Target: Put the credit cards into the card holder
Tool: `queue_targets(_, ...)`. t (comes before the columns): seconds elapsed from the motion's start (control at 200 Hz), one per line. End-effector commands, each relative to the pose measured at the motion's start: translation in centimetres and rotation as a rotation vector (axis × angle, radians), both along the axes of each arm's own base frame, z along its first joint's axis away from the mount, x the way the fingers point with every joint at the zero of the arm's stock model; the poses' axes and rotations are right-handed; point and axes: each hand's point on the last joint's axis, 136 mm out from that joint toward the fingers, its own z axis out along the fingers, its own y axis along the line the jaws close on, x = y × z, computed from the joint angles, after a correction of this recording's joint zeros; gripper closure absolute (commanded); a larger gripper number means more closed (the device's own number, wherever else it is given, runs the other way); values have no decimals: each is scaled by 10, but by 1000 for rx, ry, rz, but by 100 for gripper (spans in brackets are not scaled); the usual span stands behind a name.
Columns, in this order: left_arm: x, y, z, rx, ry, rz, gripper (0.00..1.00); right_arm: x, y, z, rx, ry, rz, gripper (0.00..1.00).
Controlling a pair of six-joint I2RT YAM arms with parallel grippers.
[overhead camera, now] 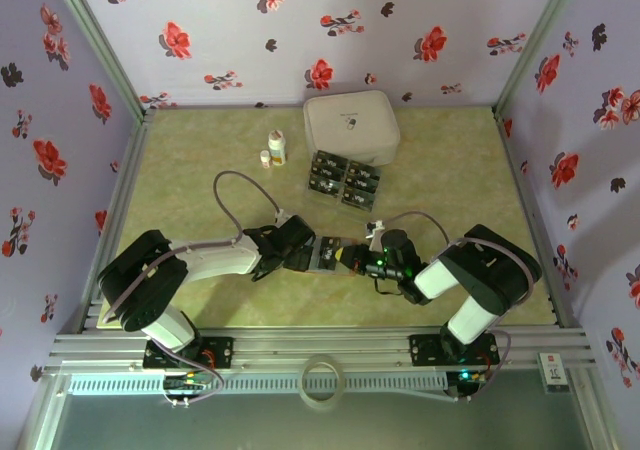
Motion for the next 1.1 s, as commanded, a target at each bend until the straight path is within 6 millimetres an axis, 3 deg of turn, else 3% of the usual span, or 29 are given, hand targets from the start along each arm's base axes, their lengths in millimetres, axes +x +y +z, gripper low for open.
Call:
queue_targets(0.0,-6,13,-7,55,9,6,0,-4,-5,-12,-26,35,-24,100)
queue_targets(1.095,-6,13,-8,55,9,7,0,-10,0,-30,-26,105,11,100)
